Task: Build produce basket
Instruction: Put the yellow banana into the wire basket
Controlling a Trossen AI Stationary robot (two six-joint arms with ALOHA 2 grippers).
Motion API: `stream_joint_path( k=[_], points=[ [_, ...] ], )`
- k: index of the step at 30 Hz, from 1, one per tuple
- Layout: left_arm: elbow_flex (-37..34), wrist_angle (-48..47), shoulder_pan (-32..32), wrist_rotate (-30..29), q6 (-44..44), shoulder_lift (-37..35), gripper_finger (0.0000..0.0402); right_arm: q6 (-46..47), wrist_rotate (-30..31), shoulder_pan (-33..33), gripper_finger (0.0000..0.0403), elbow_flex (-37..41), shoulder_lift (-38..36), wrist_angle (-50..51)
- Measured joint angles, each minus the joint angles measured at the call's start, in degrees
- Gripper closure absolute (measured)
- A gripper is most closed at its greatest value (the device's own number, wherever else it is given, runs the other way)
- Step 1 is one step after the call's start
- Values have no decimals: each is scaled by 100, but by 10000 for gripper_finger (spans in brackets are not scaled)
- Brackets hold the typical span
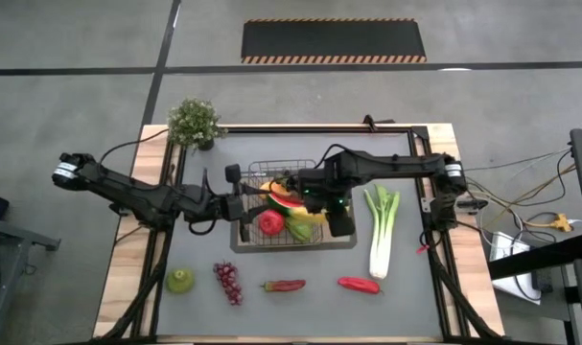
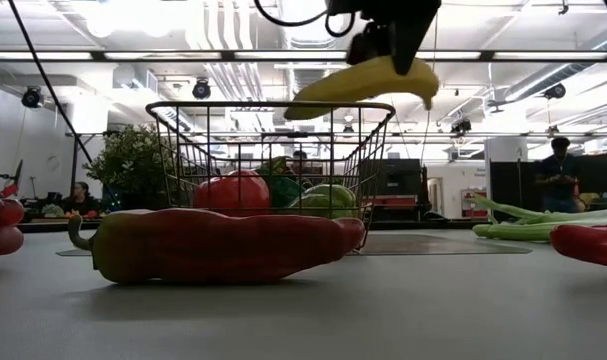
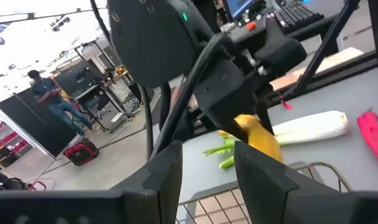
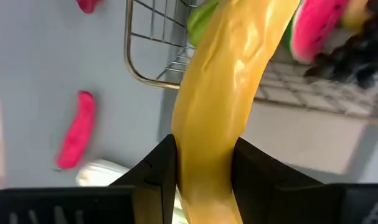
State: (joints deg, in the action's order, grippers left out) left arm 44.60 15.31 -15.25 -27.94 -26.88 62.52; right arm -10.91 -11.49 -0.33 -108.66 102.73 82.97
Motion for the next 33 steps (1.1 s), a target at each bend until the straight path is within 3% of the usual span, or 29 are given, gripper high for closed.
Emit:
stream_joint_path(
  k=[8, 15, 19, 33],
  points=[
    [0, -49, -2, 2, -1, 0, 274, -993, 231, -53, 294, -570, 418, 104],
    [0, -101, -2, 4, -1, 0, 274, -1233, 732, -146, 294, -564, 558, 314],
    [0, -99, -2, 5, -1, 0, 274, -1230, 717, -182, 292, -562, 585, 362],
    [0, -96, -2, 4, -1, 2, 274, -1207, 724, -217, 188, -569, 585, 347]
  ],
)
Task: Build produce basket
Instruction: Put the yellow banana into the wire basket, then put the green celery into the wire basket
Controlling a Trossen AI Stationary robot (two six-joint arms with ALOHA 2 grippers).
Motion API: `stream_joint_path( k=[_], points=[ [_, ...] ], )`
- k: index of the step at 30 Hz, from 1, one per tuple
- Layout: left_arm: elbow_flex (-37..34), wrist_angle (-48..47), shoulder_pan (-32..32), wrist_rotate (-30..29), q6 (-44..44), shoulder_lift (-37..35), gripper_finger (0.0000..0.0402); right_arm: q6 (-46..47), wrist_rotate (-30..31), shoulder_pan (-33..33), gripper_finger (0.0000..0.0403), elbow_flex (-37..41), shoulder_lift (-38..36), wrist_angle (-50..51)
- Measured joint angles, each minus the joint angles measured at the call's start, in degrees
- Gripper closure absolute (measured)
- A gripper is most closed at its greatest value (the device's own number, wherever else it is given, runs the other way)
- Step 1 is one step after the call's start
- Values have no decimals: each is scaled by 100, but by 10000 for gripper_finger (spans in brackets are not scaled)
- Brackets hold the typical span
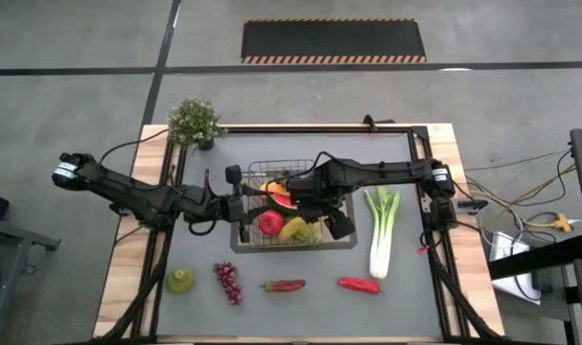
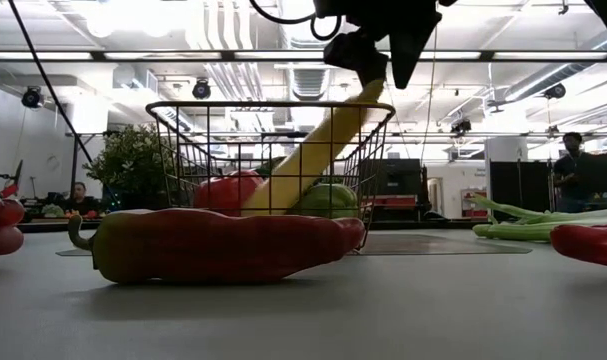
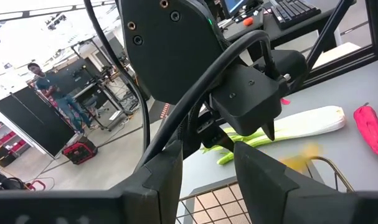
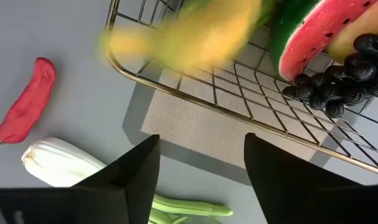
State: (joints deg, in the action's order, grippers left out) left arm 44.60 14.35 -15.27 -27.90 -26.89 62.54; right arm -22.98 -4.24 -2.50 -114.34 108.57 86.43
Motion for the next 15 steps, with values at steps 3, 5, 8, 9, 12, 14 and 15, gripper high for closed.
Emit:
stream_joint_path(
  k=[3, 5, 8, 9, 12, 14, 15],
  points=[
    [0, 0, 0, 0, 0, 0, 274, 43, 99, -2, 180, -29, 0, -4],
    [0, 0, 0, 0, 1, 0, 274, 60, 179, -2, 178, -62, 0, -7],
    [0, -3, 0, 0, 2, 2, 274, 169, 287, 0, 179, -155, 0, 79],
    [0, -19, 0, -1, 3, 2, 274, 255, 285, 0, 179, -205, 0, 113],
    [0, -42, 2, -2, 42, 4, 274, 508, 286, 0, 184, -347, -43, 310],
    [0, -42, 1, -2, 98, 4, 274, 695, 286, 0, 188, -369, -149, 354],
    [0, -42, 0, -1, 102, 4, 274, 784, 287, 0, 190, -368, -225, 350]
  ],
)
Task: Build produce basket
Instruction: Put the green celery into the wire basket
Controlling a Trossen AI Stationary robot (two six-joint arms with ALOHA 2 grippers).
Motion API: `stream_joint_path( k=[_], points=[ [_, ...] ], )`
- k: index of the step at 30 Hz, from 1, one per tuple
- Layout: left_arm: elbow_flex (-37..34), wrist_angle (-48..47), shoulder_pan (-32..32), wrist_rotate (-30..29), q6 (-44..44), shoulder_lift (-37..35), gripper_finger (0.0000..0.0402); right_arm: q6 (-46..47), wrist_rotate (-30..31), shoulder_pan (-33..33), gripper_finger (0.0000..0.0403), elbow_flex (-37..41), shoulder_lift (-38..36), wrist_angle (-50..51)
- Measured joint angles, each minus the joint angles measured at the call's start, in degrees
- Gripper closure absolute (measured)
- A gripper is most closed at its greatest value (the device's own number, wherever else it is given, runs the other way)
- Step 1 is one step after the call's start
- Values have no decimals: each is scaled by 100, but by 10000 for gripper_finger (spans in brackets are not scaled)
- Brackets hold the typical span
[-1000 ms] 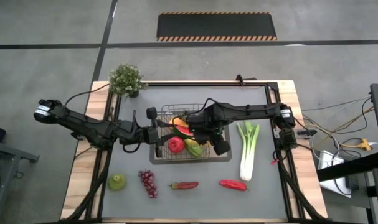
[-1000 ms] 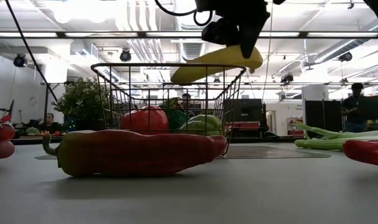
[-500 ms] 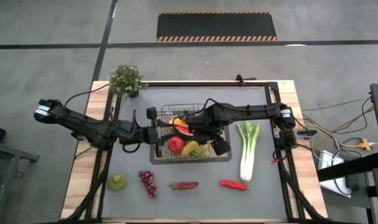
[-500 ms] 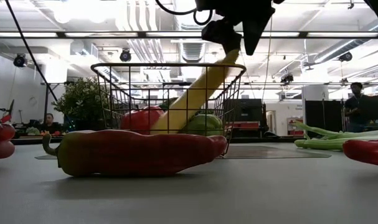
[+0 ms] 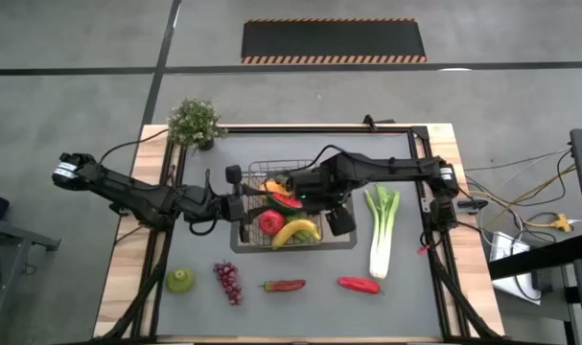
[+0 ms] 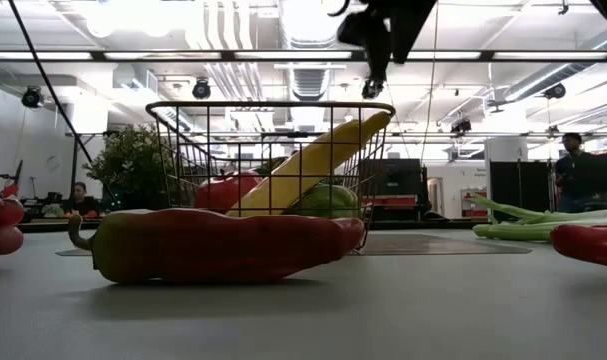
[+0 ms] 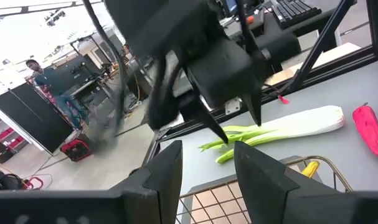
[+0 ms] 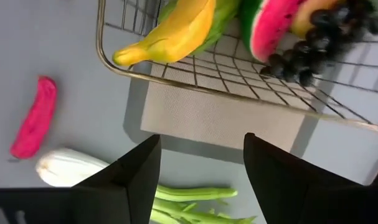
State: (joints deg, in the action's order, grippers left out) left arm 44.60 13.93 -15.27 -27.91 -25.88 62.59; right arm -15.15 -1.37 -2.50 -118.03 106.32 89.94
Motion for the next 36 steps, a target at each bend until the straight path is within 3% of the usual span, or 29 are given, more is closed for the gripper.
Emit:
stream_joint_path(
  k=[4, 10, 16, 24, 30, 36],
  points=[
    [0, -2, -2, 1, 23, 0, 274, 830, -1, 3, 199, 64, -377, -40],
    [0, -4, -2, 1, 159, 0, 274, 2933, 149, 26, 211, 594, -1046, -581],
    [0, -6, -13, 1, 263, 0, 274, 4682, 602, 26, 196, 1781, -1784, -753],
    [0, -7, -13, 3, 301, 0, 274, 6710, 1051, -15, 144, 3430, -2650, -798],
    [0, -56, -15, 3, 301, 0, 274, 8190, 998, -135, 123, 4619, -3072, -793],
    [0, -132, -17, 1, 301, 2, 274, 8973, 747, -248, 122, 5608, -3176, -1057]
  ],
)
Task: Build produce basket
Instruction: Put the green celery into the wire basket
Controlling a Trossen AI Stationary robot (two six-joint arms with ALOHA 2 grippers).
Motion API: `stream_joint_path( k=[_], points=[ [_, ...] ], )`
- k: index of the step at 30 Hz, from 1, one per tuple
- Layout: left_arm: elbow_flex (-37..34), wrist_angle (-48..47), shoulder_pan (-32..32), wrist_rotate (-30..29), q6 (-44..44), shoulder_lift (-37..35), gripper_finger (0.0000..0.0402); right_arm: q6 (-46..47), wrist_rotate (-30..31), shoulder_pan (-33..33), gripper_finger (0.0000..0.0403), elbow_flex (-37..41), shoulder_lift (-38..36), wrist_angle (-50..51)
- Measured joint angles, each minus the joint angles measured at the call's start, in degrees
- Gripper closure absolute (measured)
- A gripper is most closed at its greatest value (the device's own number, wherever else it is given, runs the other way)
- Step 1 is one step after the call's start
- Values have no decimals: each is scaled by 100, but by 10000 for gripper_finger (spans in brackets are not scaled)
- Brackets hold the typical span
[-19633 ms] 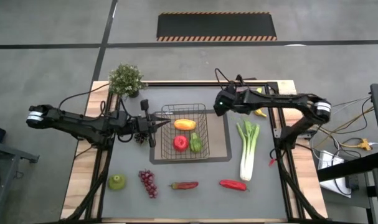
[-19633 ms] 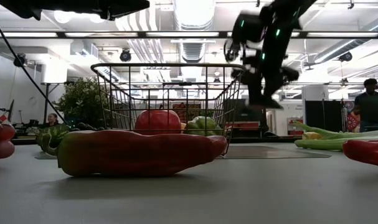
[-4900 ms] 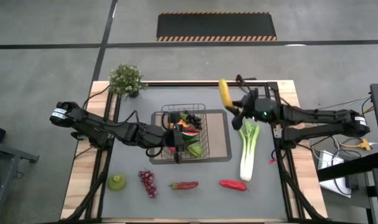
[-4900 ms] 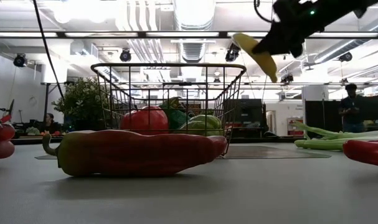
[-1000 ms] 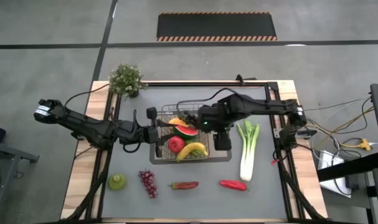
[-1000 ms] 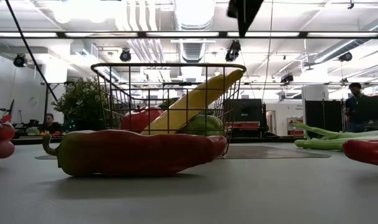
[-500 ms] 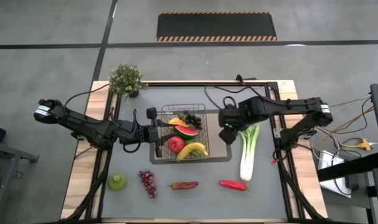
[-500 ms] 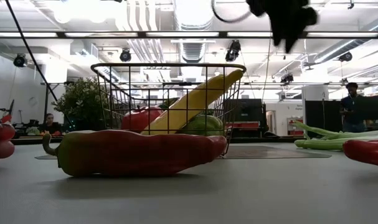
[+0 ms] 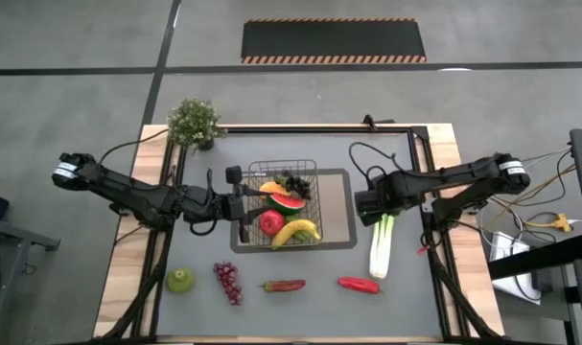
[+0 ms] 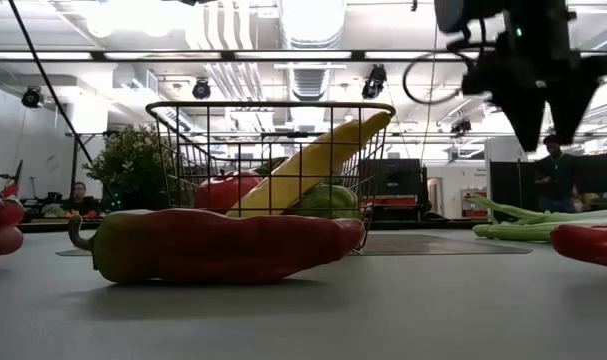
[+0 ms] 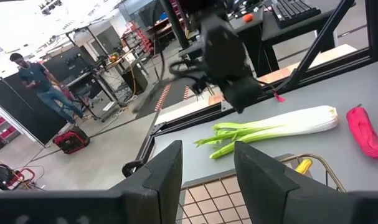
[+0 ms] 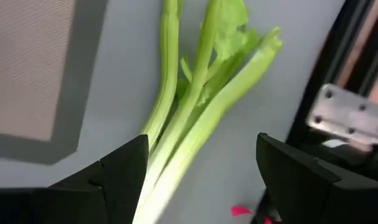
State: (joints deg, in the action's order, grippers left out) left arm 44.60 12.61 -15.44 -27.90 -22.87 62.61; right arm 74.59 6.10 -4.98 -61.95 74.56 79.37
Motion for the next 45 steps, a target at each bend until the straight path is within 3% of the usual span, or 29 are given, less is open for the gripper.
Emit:
stream_joint_path(
  k=[11, 30, 45],
  points=[
    [0, -98, 2, 0, 2, 0, 274, 723, -106, -40, 122, 1151, 171, -1260],
    [0, -147, 4, -2, 2, 0, 274, 1833, -161, -642, 122, 1394, 260, -1656],
    [0, -163, 4, -2, 11, 0, 274, 1989, -209, -691, 122, 1837, 262, -2371]
  ],
)
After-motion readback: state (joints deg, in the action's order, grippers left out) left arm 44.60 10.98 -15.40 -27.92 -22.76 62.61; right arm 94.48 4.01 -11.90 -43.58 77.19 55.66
